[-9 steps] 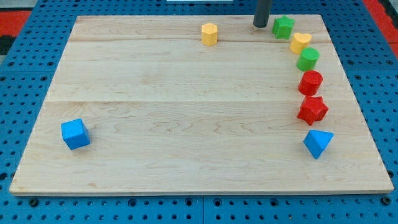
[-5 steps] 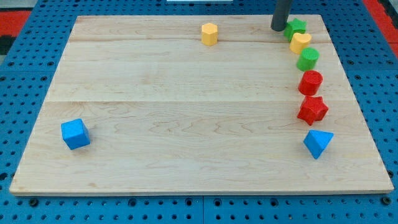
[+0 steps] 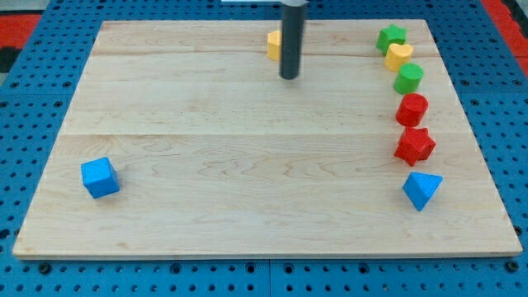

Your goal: Push the yellow hexagon above the green star

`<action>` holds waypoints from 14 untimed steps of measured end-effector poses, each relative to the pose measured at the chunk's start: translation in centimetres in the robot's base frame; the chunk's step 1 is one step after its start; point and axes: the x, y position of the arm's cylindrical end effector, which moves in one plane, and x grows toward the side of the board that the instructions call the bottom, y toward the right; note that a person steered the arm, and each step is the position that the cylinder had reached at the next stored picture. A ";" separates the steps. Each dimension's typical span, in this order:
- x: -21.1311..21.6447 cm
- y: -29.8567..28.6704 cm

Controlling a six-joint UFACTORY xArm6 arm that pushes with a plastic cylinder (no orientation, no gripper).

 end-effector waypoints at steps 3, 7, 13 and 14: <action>-4.0 -0.3; -10.5 1.3; -11.9 13.9; -11.8 13.5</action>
